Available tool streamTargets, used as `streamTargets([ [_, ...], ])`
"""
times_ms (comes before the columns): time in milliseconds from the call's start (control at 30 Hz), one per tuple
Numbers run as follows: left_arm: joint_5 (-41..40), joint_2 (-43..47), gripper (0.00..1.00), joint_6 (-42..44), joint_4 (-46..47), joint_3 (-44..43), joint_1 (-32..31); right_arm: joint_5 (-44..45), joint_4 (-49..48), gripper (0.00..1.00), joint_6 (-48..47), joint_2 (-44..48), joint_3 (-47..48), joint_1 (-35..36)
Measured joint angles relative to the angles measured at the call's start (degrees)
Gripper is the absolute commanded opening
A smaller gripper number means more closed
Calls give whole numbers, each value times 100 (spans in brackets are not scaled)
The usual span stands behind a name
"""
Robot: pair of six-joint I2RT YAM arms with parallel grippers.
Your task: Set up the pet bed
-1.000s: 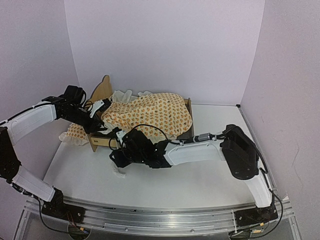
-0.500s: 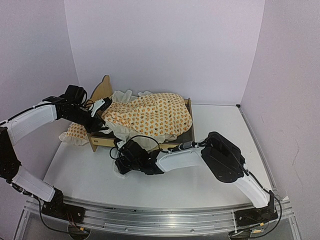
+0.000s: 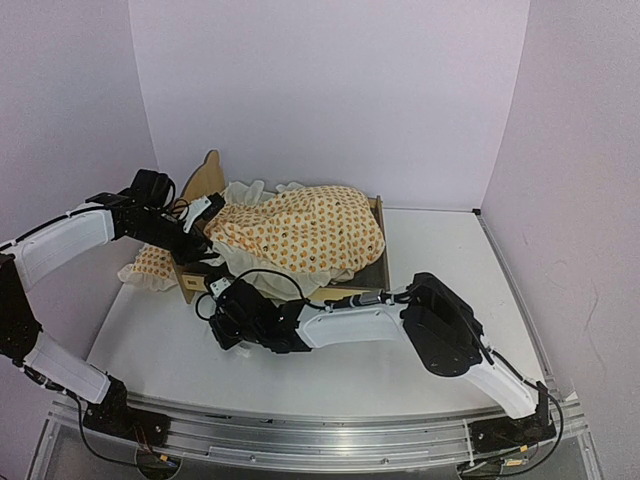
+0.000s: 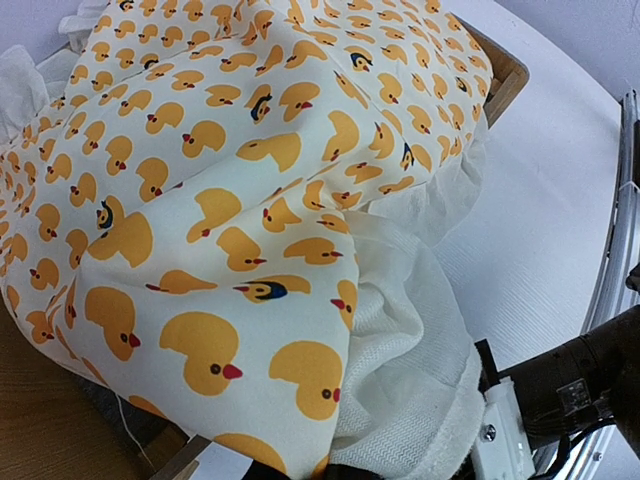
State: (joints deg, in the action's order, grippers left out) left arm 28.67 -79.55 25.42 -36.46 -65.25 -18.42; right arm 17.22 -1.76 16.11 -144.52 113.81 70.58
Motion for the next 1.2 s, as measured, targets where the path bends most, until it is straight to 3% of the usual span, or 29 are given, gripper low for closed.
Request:
streamTargets([
  [200, 2, 0, 4, -25, 8, 0, -3, 125, 429, 38, 27, -133, 18, -42],
  [567, 12, 0, 4, -45, 11, 0, -3, 40, 742, 32, 76, -275, 119, -63],
  [700, 13, 0, 4, -45, 11, 0, -3, 31, 846, 24, 44, -470, 443, -63],
  [800, 13, 0, 4, -45, 11, 0, -3, -8, 923, 3, 48, -554, 601, -63],
  [833, 13, 0, 4, -47, 11, 0, -3, -34, 948, 0, 107, -555, 609, -65],
  [1033, 17, 0, 4, -157, 15, 2, -4, -484, 1241, 0, 153, -556, 812, -104],
  [1200, 17, 0, 5, -394, 123, 2, -31, -1333, 1418, 0, 87, -558, 1531, -167],
])
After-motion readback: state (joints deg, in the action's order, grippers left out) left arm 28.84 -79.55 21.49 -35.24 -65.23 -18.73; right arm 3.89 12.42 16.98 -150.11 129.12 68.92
